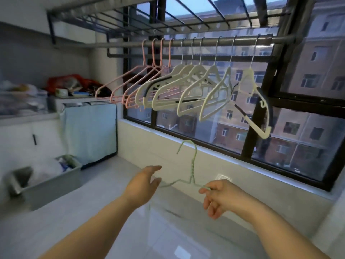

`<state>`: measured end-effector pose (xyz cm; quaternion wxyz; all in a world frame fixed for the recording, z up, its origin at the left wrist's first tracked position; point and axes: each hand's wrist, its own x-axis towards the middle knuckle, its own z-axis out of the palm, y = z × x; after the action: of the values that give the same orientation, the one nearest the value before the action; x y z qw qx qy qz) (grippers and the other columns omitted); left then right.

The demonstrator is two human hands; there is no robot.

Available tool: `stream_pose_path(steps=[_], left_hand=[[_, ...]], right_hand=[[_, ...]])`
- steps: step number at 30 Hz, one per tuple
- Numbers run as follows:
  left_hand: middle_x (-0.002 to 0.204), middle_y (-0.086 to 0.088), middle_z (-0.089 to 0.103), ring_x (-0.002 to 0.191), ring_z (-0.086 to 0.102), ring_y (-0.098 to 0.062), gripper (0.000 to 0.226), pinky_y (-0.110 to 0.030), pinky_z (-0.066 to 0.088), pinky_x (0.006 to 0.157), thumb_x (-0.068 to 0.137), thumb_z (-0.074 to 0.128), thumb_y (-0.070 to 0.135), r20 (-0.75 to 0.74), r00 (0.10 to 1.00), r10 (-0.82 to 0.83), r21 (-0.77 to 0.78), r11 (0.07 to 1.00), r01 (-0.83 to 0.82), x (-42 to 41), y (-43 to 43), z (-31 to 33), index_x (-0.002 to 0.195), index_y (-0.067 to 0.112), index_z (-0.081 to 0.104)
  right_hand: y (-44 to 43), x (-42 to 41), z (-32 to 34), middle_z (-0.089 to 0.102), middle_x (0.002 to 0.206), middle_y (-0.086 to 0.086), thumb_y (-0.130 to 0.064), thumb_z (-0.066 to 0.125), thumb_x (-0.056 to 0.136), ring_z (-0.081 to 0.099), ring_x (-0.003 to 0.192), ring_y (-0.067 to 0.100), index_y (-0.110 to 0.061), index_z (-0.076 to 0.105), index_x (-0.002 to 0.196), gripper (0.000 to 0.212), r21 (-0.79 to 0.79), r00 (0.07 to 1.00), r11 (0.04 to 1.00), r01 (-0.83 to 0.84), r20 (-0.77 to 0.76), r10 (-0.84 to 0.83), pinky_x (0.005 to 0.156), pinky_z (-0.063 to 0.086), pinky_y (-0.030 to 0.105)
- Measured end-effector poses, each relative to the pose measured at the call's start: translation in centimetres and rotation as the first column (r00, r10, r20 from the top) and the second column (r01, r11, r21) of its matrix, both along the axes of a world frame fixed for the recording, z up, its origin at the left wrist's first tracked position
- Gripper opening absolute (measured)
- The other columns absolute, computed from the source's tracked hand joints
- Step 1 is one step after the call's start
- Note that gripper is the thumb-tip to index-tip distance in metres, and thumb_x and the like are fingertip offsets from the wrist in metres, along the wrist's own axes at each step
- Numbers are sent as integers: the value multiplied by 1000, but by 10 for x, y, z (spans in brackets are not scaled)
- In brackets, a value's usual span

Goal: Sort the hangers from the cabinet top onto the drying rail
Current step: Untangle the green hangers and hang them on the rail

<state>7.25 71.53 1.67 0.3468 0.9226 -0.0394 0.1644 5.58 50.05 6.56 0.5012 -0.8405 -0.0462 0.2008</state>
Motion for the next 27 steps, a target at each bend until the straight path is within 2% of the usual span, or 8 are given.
stream_pose_path(steps=[3,5,9,12,14,17,21,27], left_hand=[[143,3,41,130,39,-13,45,-14,26,98,94,45,26,-16,998,-53,73,996,54,-6,31,0,138,21,35],[129,1,55,117,50,-11,37,-10,32,89,94,44,26,-24,998,-59,14,998,60,-10,58,2,130,19,47],[77,9,61,76,56,-6,20,-10,38,67,95,43,26,-27,994,-101,-135,986,97,-18,127,13,91,18,60],[60,11,50,59,47,-4,30,-14,36,61,92,48,21,50,995,-82,-113,990,87,-21,195,22,63,25,49],[53,9,46,52,47,-4,36,-14,35,58,90,53,16,113,993,-33,-130,990,48,-20,243,29,57,29,48],[51,9,47,50,51,1,32,-7,36,52,88,55,14,169,985,38,-160,987,-11,-13,310,45,58,24,53],[62,3,56,59,50,-8,18,-3,37,55,89,54,15,196,979,48,-175,984,-13,13,371,69,76,9,64],[83,-4,62,79,54,-15,23,-20,32,55,91,51,20,320,947,13,-180,983,48,81,401,101,97,4,67]], right_hand=[[37,-5,10,54,60,9,4,33,94,53,34,9,-7,51,91,21,-44,990,990,-137,25,138,39,48,20],[66,-6,19,54,61,8,4,33,94,53,34,8,-4,52,98,21,-74,979,979,-190,62,195,39,48,19],[134,-4,36,55,62,8,1,34,96,54,35,6,5,52,111,23,-81,957,970,-228,167,239,38,46,18],[200,0,44,55,62,7,1,36,96,53,34,6,7,52,110,23,-69,943,970,-234,228,243,37,46,18],[247,5,50,55,61,7,-1,37,96,53,34,7,6,53,107,21,-71,932,970,-233,267,244,36,45,18],[310,17,64,57,57,3,-9,44,95,53,34,6,-1,58,93,16,-130,904,966,-223,344,255,35,44,17],[367,34,90,61,55,-5,-16,49,93,56,38,5,-15,54,71,23,-339,853,924,-177,415,315,38,44,16],[414,70,124,61,42,-3,-15,52,92,58,36,7,-12,49,71,21,-354,867,911,-214,360,344,37,46,16]])
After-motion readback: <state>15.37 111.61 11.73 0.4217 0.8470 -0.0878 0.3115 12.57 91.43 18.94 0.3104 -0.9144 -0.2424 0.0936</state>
